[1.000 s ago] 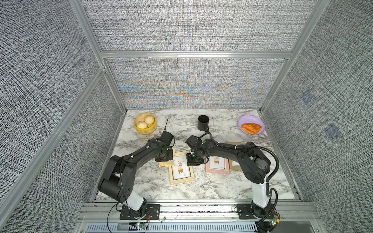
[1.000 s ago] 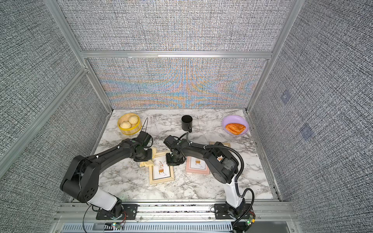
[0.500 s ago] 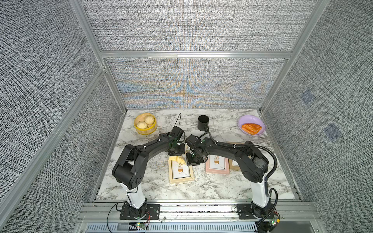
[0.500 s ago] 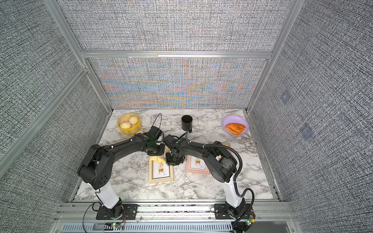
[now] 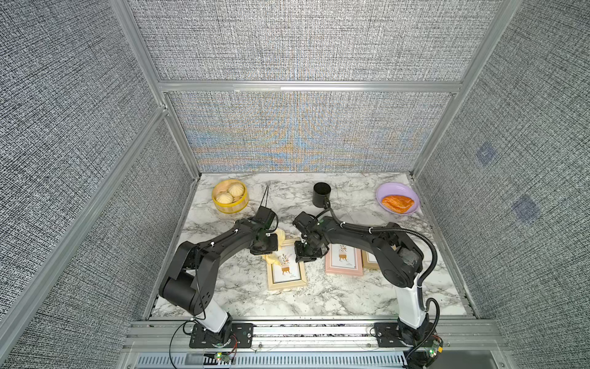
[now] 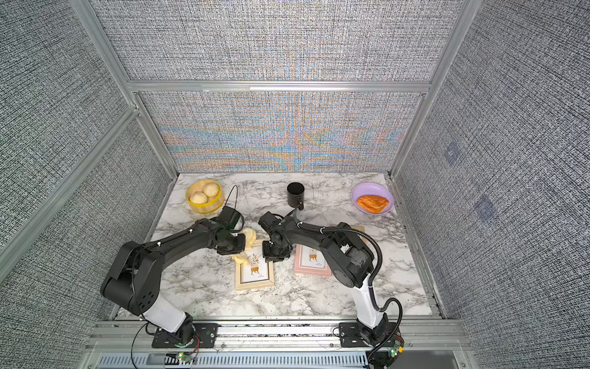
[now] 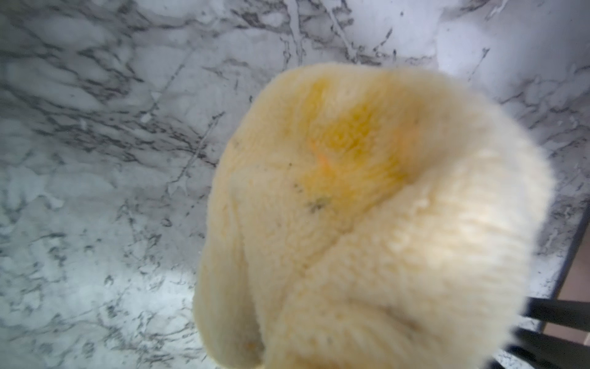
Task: Wipe the picture frame with a cloth
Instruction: Wipe the dirt from the picture frame.
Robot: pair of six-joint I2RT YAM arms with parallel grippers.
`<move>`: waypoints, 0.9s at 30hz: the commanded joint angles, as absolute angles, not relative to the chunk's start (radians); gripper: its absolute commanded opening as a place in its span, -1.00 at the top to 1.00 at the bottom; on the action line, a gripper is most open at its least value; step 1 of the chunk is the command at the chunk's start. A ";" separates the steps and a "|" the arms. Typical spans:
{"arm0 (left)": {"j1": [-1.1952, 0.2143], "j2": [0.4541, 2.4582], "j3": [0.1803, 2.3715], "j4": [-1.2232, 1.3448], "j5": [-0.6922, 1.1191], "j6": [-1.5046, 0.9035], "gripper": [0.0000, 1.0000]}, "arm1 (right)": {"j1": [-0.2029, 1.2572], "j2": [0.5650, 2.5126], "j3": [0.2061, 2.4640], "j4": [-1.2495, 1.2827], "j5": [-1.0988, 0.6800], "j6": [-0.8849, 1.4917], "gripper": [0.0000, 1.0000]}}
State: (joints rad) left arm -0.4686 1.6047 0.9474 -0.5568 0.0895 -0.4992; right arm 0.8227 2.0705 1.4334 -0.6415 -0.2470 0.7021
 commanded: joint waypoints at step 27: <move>-0.499 1.381 0.724 -0.569 -0.004 -0.681 1.00 | 0.826 2.125 1.452 -0.763 -0.089 0.716 0.95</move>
